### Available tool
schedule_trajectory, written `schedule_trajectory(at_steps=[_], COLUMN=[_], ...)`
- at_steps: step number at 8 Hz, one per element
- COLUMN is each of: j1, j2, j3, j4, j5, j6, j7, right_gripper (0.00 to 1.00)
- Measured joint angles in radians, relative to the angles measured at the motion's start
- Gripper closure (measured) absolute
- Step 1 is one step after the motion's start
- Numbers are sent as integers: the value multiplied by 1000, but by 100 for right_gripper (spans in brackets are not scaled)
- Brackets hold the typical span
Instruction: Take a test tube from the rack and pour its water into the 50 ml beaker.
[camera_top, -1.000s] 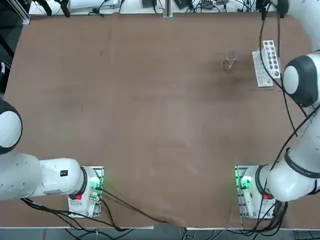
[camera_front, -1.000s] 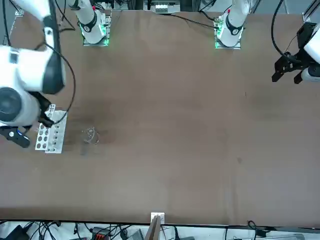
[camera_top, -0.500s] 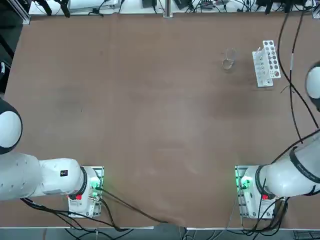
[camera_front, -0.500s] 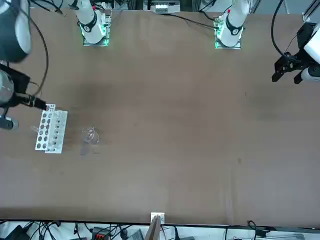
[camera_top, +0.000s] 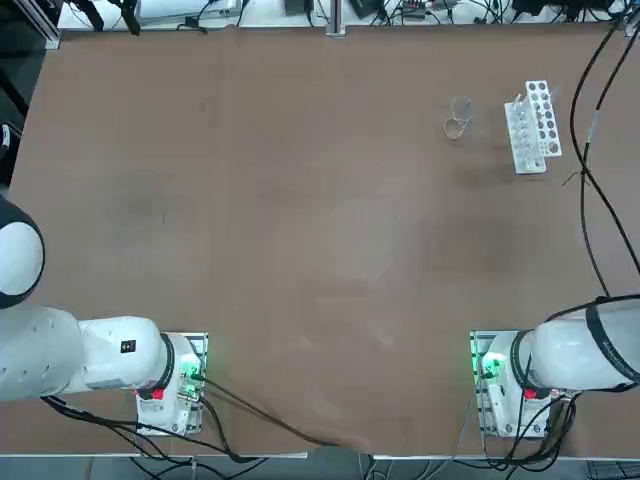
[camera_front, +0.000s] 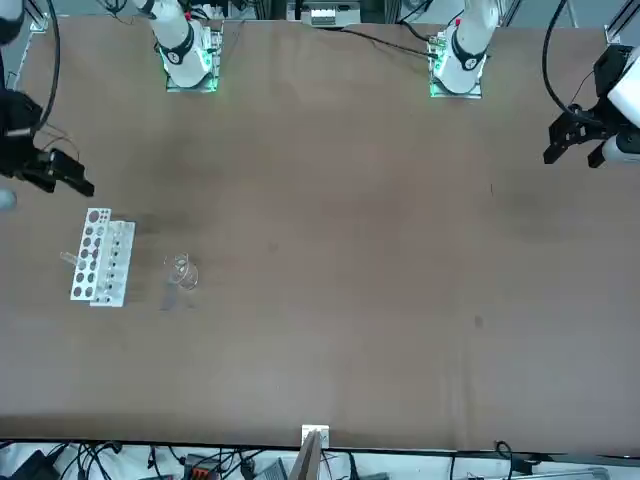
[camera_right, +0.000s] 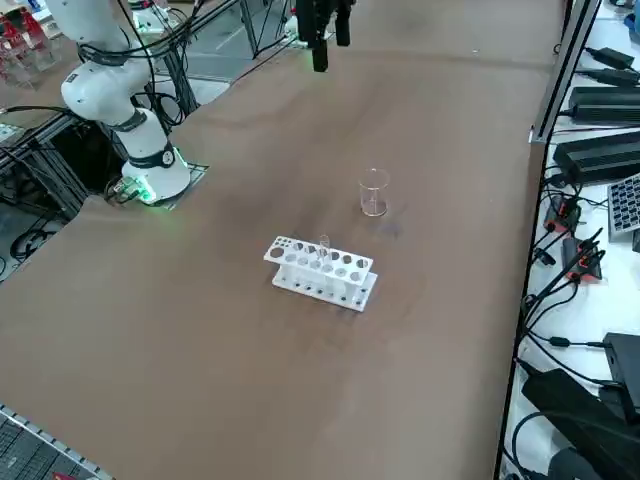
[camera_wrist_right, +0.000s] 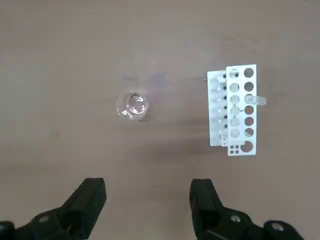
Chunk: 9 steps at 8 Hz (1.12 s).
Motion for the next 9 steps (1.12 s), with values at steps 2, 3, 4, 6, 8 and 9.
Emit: schedule_trajectory(at_steps=[2, 3, 4, 6, 8, 9], j1=[0, 0, 0, 0, 0, 0], j2=[-86, -127, -161, -206, -214, -214], j3=[5, 5, 5, 5, 5, 6], j4=[-94, -134, -167, -217, -228, -229], j5=[-7, -10, -11, -14, -26, -38], j6=[11, 12, 12, 12, 15, 16], j7=[-12, -26, -39, -47, -57, -59], right_gripper=[0, 0, 0, 0, 0, 0])
